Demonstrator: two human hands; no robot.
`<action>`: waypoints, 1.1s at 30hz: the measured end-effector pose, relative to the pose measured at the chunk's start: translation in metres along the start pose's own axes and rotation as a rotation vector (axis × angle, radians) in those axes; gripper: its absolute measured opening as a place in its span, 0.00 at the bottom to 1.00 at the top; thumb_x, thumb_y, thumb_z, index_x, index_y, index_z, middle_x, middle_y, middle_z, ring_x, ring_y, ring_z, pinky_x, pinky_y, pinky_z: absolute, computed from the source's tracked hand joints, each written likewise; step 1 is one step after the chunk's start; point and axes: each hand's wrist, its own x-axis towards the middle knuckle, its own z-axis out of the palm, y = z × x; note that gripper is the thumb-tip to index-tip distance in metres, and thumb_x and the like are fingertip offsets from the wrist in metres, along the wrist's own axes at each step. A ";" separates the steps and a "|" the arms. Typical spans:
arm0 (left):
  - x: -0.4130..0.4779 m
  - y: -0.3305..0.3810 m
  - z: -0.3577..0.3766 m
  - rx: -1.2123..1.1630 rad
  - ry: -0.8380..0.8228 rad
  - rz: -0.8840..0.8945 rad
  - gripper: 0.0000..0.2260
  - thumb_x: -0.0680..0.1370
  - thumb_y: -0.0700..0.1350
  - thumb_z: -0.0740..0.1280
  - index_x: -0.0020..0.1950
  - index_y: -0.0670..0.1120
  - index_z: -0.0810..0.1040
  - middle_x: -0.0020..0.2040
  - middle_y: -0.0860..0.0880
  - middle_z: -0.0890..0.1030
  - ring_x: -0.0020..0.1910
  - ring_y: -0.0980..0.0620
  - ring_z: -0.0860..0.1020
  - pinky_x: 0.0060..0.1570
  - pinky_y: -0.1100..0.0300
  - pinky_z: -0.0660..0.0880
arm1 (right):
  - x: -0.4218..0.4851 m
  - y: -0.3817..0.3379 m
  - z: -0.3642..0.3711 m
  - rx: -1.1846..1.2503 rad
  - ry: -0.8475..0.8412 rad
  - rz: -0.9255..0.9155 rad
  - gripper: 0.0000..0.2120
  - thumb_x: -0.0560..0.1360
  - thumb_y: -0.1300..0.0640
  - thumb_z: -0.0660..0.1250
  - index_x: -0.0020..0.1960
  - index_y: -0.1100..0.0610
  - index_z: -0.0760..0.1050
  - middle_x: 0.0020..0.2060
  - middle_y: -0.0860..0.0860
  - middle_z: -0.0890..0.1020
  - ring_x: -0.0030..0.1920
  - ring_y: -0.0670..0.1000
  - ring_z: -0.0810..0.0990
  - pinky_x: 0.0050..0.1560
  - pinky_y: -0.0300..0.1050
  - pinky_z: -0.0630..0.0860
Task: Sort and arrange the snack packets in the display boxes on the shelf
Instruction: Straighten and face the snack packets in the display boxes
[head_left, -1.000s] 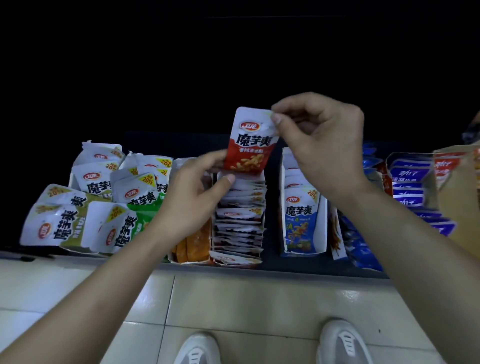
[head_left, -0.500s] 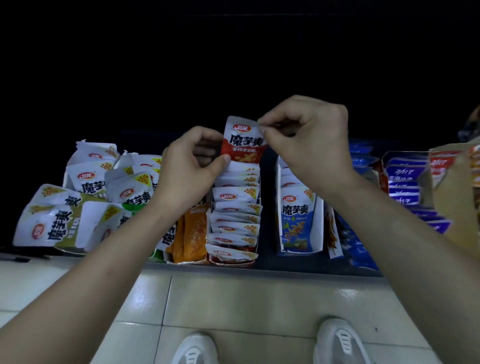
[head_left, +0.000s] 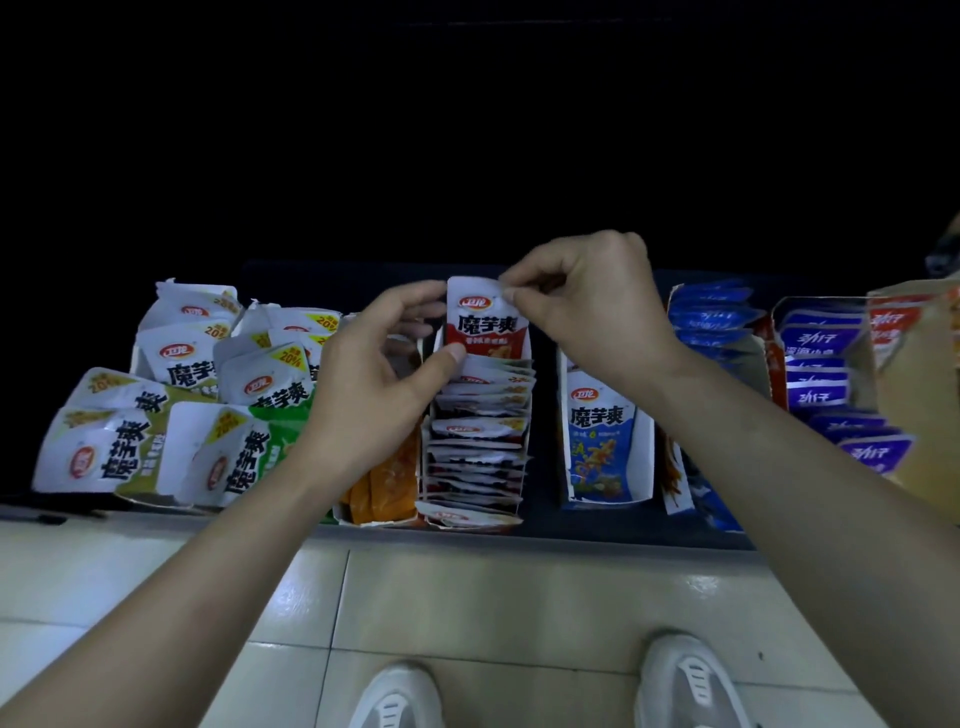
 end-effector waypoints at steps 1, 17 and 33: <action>0.000 -0.001 0.000 0.009 -0.006 0.013 0.25 0.78 0.50 0.72 0.73 0.50 0.72 0.61 0.58 0.78 0.61 0.53 0.77 0.58 0.53 0.77 | 0.000 -0.001 -0.001 0.008 0.011 -0.006 0.05 0.75 0.58 0.72 0.48 0.58 0.86 0.42 0.49 0.86 0.42 0.45 0.83 0.46 0.41 0.81; 0.000 0.003 0.005 0.070 0.059 0.044 0.03 0.79 0.45 0.72 0.49 0.46 0.84 0.43 0.53 0.82 0.44 0.54 0.81 0.44 0.54 0.78 | -0.009 -0.002 -0.005 0.085 -0.183 0.109 0.07 0.76 0.62 0.71 0.52 0.56 0.85 0.46 0.49 0.86 0.47 0.40 0.82 0.50 0.29 0.77; 0.006 -0.002 -0.003 -0.034 0.066 0.014 0.11 0.82 0.45 0.67 0.65 0.51 0.78 0.54 0.57 0.82 0.54 0.57 0.80 0.55 0.54 0.78 | -0.007 -0.003 -0.004 0.142 -0.101 0.081 0.10 0.76 0.58 0.72 0.56 0.58 0.83 0.45 0.44 0.78 0.44 0.44 0.80 0.50 0.43 0.78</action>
